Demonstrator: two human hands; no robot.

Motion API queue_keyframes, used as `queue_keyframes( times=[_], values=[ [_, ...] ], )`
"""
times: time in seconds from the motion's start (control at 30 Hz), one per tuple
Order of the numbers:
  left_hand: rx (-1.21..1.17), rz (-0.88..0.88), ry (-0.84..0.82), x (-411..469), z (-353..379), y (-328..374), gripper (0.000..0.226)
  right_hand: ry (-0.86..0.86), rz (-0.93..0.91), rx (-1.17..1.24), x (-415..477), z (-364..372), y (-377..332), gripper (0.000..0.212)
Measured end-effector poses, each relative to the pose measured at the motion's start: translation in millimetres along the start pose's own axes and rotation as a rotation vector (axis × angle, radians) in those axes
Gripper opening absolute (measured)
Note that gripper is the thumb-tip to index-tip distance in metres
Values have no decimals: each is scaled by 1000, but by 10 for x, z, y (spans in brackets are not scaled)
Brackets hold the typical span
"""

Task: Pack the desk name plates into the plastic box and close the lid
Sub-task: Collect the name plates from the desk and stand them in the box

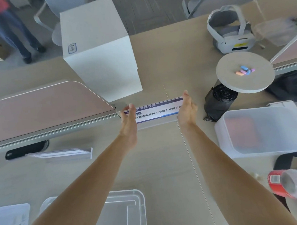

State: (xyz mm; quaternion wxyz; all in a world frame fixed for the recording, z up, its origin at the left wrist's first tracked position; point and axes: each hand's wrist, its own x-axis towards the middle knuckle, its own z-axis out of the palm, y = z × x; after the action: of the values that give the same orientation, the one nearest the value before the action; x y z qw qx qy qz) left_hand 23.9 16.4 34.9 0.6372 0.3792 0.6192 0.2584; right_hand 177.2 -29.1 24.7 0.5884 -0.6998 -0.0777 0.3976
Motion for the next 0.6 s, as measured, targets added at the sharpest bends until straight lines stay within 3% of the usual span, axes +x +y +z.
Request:
queue_keyframes(
  times=[0.07, 0.1, 0.2, 0.23, 0.3, 0.37, 0.5, 0.53, 0.6],
  values=[
    [12, 88, -2, -98, -89, 50, 50, 7, -32, 17, -180, 16, -106, 51],
    [15, 109, 24, -157, -131, 81, 59, 11, -36, 38, -289, 25, -170, 61],
    [38, 180, 87, -361, -262, 183, 59, 35, -92, 99, -521, 48, -319, 80],
    [81, 198, 88, -455, -304, 222, 52, 22, -90, 115, -655, 59, -404, 77],
    [84, 189, 122, -647, -395, 308, 35, -3, -72, 138, -929, 94, -548, 50],
    [-51, 162, 169, -849, -499, 403, 38, -16, -84, 146, -1184, 127, -655, 33],
    [-251, 138, 136, -1170, -778, 553, 95, -77, -165, 86, -1652, 184, -765, 35],
    [-259, 128, 136, -1244, -867, 573, 103, -96, -202, 76, -1777, 194, -784, 32],
    [-255, 147, 114, -1373, -1043, 598, 97, -135, -241, 63, -2001, 197, -806, 27]
  ],
)
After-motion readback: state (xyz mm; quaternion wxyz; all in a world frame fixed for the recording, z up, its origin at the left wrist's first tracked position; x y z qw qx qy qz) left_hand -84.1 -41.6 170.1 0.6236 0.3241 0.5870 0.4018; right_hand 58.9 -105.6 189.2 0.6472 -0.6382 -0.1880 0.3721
